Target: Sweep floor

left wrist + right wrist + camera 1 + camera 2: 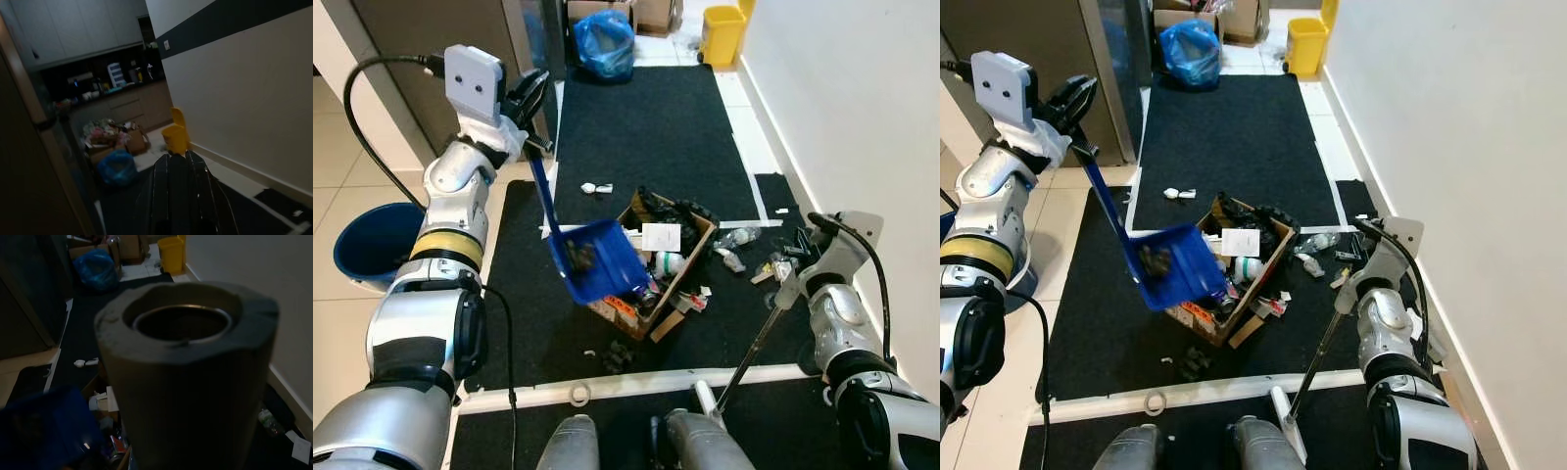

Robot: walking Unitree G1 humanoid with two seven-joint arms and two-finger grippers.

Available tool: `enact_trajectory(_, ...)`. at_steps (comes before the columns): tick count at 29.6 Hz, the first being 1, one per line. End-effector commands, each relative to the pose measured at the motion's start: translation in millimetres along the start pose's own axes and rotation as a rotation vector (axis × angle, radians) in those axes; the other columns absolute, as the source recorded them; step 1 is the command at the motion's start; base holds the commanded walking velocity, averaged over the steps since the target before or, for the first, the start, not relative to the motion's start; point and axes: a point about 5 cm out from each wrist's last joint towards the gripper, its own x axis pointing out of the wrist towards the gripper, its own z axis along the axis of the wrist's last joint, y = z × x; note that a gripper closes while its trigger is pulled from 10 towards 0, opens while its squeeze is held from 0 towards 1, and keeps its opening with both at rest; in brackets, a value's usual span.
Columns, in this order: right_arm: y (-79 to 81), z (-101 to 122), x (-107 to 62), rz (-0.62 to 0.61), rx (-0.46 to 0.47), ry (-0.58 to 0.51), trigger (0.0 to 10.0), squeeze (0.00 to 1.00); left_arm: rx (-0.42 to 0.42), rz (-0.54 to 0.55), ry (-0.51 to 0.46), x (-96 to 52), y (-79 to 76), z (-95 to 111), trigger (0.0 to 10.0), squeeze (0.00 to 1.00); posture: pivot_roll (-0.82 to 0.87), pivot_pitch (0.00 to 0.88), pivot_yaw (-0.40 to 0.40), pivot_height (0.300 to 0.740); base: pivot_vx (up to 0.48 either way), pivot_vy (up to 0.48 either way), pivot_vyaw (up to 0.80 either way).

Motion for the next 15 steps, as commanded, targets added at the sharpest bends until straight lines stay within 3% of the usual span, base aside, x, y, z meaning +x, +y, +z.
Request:
enact_trajectory(1,0.2,6,0.9,-0.008,0.008,-0.040,10.0,0.00,0.067,0.004,-0.056,4.9,8.0,16,10.0,0.00,0.13,0.078,-0.032,0.740,0.000,0.000,0.00)
enact_trajectory(15,0.9,1,-3.4,-0.022,0.025,-0.047,10.0,0.00,0.148,-0.112,-0.117,25.3,-13.6,33,10.0,0.00,0.13,0.096,-0.011,0.740,0.000,0.000,0.00)
